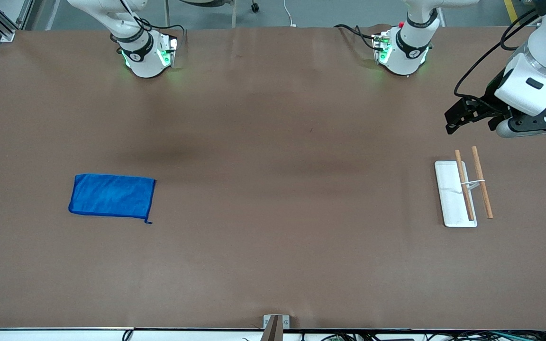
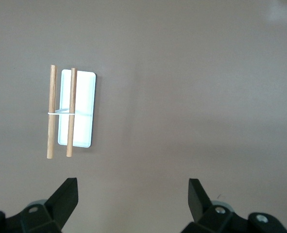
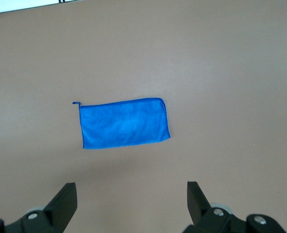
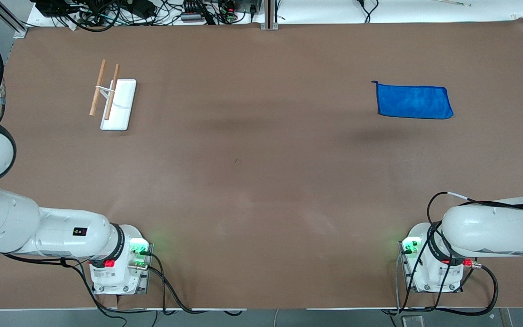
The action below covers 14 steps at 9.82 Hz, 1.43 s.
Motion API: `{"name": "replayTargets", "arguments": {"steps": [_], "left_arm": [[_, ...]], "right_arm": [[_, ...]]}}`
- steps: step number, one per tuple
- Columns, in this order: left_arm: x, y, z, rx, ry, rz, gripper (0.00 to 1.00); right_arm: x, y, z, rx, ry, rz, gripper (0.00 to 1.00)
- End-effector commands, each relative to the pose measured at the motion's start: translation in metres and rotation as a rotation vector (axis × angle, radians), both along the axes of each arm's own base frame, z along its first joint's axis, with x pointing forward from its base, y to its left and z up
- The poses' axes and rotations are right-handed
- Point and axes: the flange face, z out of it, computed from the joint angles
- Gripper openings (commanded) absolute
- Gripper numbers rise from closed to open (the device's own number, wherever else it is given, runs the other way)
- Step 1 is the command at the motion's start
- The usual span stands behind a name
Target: Right arm passes towel to left arm to hang
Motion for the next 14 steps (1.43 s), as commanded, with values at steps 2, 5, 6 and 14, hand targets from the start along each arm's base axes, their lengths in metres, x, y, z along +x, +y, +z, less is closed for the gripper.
{"name": "replayTargets", "arguments": {"steps": [2,5,6,14], "left_arm": [[0.003,-0.002,-0.016,0.024,0.036,-0.003,1.0],[0.003,-0.002,-0.016,0.024,0.036,-0.003,1.0],[0.003,-0.002,-0.016,0.024,0.036,-0.003,1.0],[0.003,0.0,-0.016,0.024,0.035,0.001,1.0]], "right_arm": [[0.0,0.001,0.004,0.014,0.001,0.005,1.0],[0.0,0.0,0.003,0.014,0.001,0.004,1.0],[0.001,0.001,0.002,0.005,0.003,0.008,1.0],[0.044,-0.001,-0.301,0.012,0.179,0.124,1.0]]}}
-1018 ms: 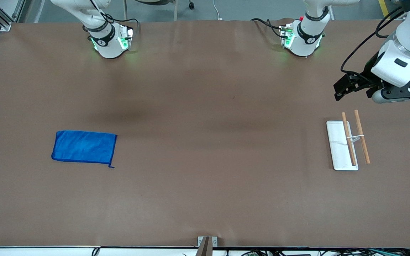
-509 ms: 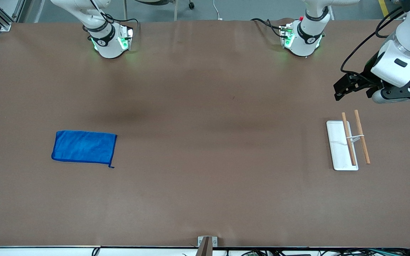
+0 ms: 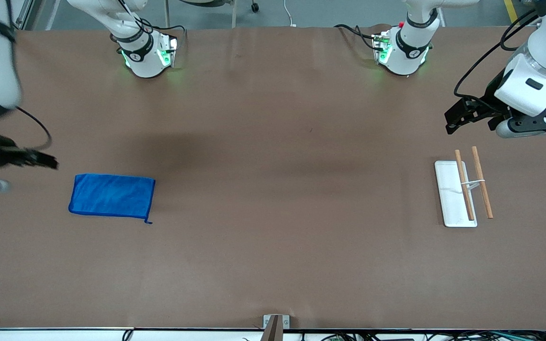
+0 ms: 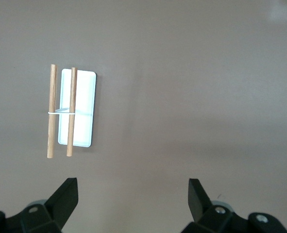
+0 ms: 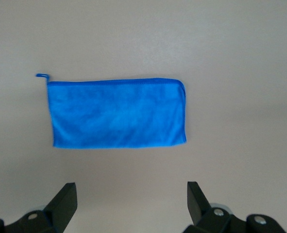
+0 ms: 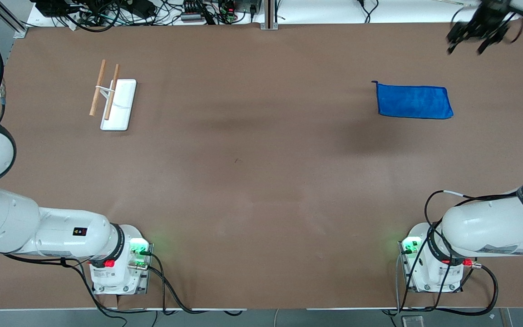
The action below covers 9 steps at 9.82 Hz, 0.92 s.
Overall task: Right arm passes towel to left arm to hang
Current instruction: 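Reach the right gripper down to the blue towel's edge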
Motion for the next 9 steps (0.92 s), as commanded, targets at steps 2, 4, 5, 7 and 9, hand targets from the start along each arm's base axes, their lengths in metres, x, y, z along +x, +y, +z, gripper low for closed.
{"name": "replayTargets", "arguments": {"steps": [2,4,5,7,9], "left_arm": [[0.003,0.001,-0.015,0.023,0.032,0.004,1.0],[0.003,0.001,-0.015,0.024,0.032,0.001,1.0],[0.003,0.0,-0.015,0.024,0.032,0.0,1.0],[0.003,0.0,-0.016,0.024,0.034,0.001,1.0],[0.003,0.0,-0.016,0.024,0.034,0.001,1.0]], "right_arm": [[-0.018,0.0,-0.111,-0.008,-0.061,0.04,1.0],[-0.015,-0.001,-0.172,-0.019,-0.101,0.044,1.0],[-0.018,0.004,-0.19,-0.02,-0.113,0.051,1.0],[-0.027,0.008,-0.204,-0.008,-0.097,0.046,0.99],[-0.033,0.008,-0.221,-0.012,-0.126,0.049,0.92]]}}
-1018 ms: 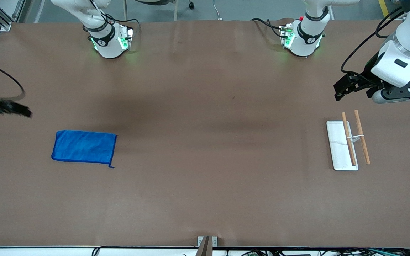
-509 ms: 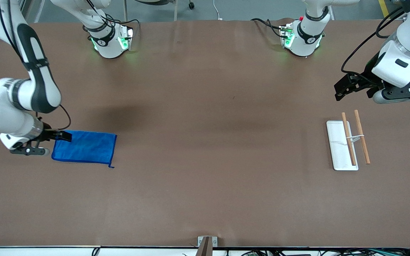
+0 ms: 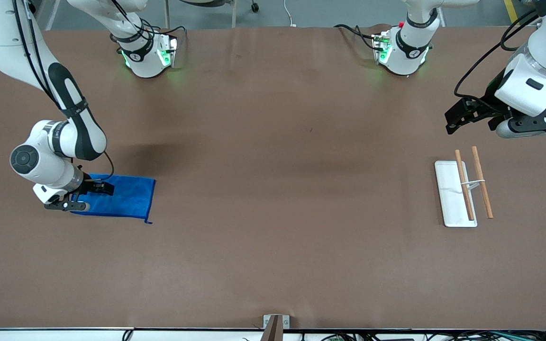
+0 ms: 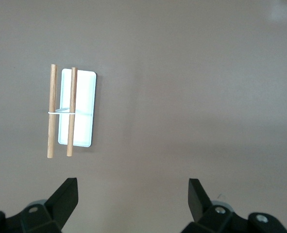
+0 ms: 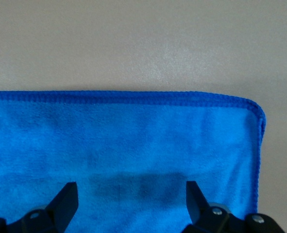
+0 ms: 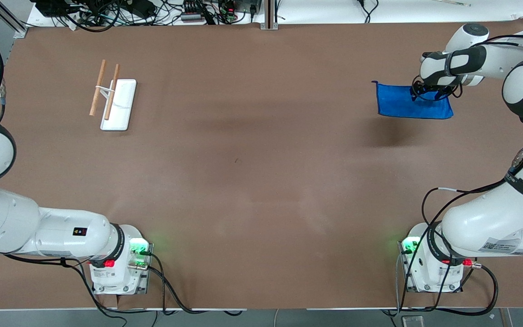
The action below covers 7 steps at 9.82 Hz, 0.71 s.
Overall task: Right arm passes towel to left arm to hang
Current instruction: 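Reach the right gripper down to the blue towel's edge, then grasp the towel edge with the right gripper and lift it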
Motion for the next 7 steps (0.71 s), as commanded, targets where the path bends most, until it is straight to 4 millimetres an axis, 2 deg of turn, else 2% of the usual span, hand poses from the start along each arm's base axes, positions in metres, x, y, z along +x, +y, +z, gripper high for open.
{"name": "replayTargets", "arguments": {"steps": [1,2,3,4,5,6,7], "left_arm": [[0.003,-0.001,-0.016,0.024,0.035,0.001,1.0],[0.003,-0.001,-0.016,0.024,0.035,0.001,1.0],[0.003,-0.001,-0.016,0.024,0.035,-0.001,1.0],[0.003,-0.001,-0.016,0.024,0.035,-0.001,1.0],[0.003,-0.001,-0.016,0.024,0.035,-0.001,1.0],[0.003,-0.001,-0.016,0.025,0.035,0.001,1.0],[0.003,-0.002,-0.016,0.025,0.035,-0.001,1.0]], "right_arm": [[-0.018,0.004,-0.016,0.003,-0.058,0.005,0.82],[-0.02,0.003,-0.017,0.003,-0.056,0.016,0.69],[-0.021,0.002,-0.017,0.004,-0.05,0.055,0.41],[-0.02,0.001,-0.016,0.005,-0.05,0.049,0.2],[-0.019,-0.001,-0.014,0.005,-0.052,0.043,0.13],[-0.018,0.001,-0.01,0.011,-0.019,0.043,0.11],[-0.01,0.001,0.005,0.016,0.014,0.043,0.09]]}}
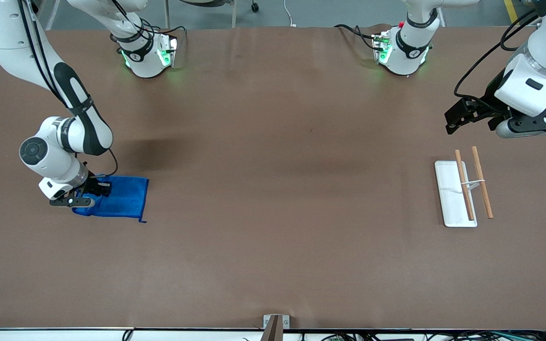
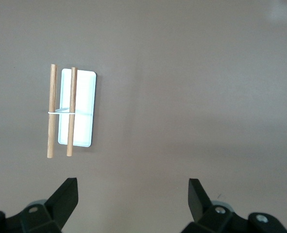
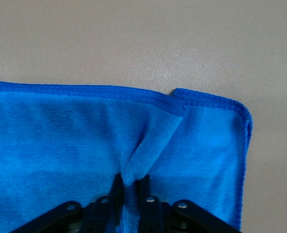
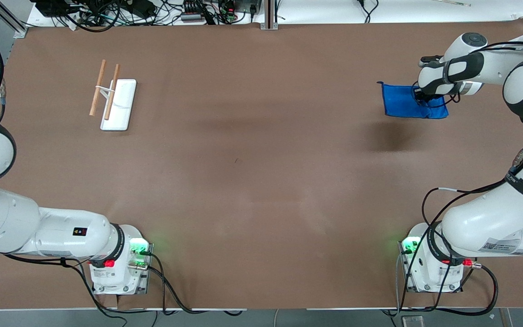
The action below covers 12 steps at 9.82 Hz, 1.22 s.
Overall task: Right arm passes towel to left arm to hang
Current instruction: 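Grasp the towel edge with the right gripper and lift it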
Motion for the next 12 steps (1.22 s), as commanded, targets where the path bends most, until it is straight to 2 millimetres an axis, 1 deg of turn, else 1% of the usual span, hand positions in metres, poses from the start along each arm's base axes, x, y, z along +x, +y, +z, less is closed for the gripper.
{"name": "replayTargets", "arguments": {"steps": [1,2,3,4,5,6,7,8,9,10,11,12], "left_arm": [[0.003,-0.001,-0.016,0.024,0.035,0.001,1.0],[0.003,-0.002,-0.017,0.024,0.036,0.0,1.0],[0.003,-0.002,-0.016,0.024,0.035,0.001,1.0],[0.004,-0.003,-0.017,0.024,0.036,0.003,1.0],[0.003,-0.005,-0.017,0.022,0.036,-0.002,1.0],[0.004,-0.006,-0.019,0.018,0.04,0.003,1.0],[0.008,-0.007,-0.026,0.02,0.051,-0.013,1.0],[0.008,-0.012,-0.027,0.027,0.052,-0.022,1.0],[0.01,-0.009,-0.024,0.053,0.04,-0.018,1.0],[0.011,-0.004,-0.024,0.083,0.033,-0.017,1.0],[0.012,-0.003,-0.024,0.11,0.029,-0.022,1.0],[0.01,-0.002,-0.027,0.136,0.052,-0.025,1.0]], "right_arm": [[0.01,0.002,0.031,0.02,0.066,0.008,0.07],[0.021,0.003,0.055,0.024,0.092,0.009,0.07],[0.032,0.005,0.085,0.029,0.122,0.016,0.07],[0.042,0.011,0.116,0.031,0.135,0.026,0.06],[0.049,0.021,0.148,0.034,0.125,0.037,0.04],[0.051,0.028,0.172,0.036,0.111,0.047,0.03],[0.052,0.037,0.195,0.039,0.092,0.063,0.01],[0.054,0.058,0.212,0.045,0.081,0.094,0.0],[0.053,0.079,0.222,0.06,0.071,0.123,0.0],[0.051,0.108,0.237,0.149,0.042,0.125,0.0],[0.05,0.129,0.239,0.264,0.036,0.097,0.0],[0.048,0.158,0.241,0.349,0.036,0.098,0.0]]}}
